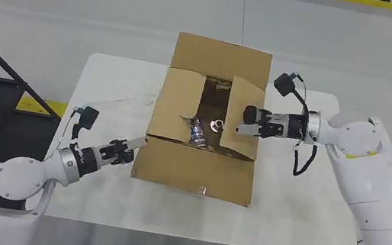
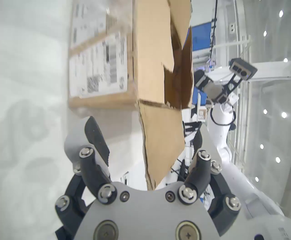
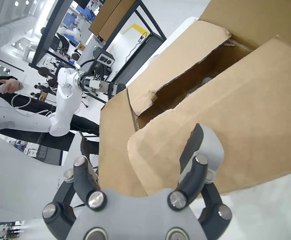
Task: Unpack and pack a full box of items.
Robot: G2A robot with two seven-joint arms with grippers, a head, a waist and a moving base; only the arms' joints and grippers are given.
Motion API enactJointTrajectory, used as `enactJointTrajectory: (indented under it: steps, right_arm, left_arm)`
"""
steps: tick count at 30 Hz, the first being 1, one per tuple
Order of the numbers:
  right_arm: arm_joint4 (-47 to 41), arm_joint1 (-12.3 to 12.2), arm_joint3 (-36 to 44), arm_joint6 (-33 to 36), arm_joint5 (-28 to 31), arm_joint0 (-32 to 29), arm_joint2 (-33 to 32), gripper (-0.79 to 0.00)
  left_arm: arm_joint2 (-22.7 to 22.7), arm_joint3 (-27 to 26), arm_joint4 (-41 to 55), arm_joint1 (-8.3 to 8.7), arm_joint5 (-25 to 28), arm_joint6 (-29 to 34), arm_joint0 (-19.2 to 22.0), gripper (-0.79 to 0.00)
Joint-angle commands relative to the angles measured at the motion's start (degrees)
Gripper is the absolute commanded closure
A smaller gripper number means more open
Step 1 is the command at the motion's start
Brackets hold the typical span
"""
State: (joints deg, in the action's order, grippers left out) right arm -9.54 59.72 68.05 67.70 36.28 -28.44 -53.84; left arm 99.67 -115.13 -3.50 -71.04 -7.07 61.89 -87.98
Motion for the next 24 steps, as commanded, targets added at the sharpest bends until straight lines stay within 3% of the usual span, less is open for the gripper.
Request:
enactJointTrajectory:
  steps: [1, 5, 9, 24]
  right_arm:
    - [1.9, 0.15, -0.13, -1.19, -0.43, 0.11, 0.49, -0.785]
    - [6.67, 0.51, 0.18, -3.82, -3.27, 0.36, 1.92, -0.785]
    - [8.22, 0.84, 0.28, -4.9, -4.23, 0.45, 2.92, -0.785]
    - [4.52, -0.61, 2.43, -5.81, -0.97, -0.66, -2.66, -0.785]
  left_arm:
    - [-0.04, -0.01, 1.51, 0.37, 0.62, 4.58, -0.2, -0.785]
    - [-0.1, 0.47, 5.52, 0.87, 1.13, 8.84, -0.13, -0.785]
    - [-0.09, 0.98, 9.15, 1.18, 0.56, 9.08, 0.32, -0.785]
    - [-2.32, 0.1, 16.21, 2.04, -1.09, 3.59, 3.12, -0.785]
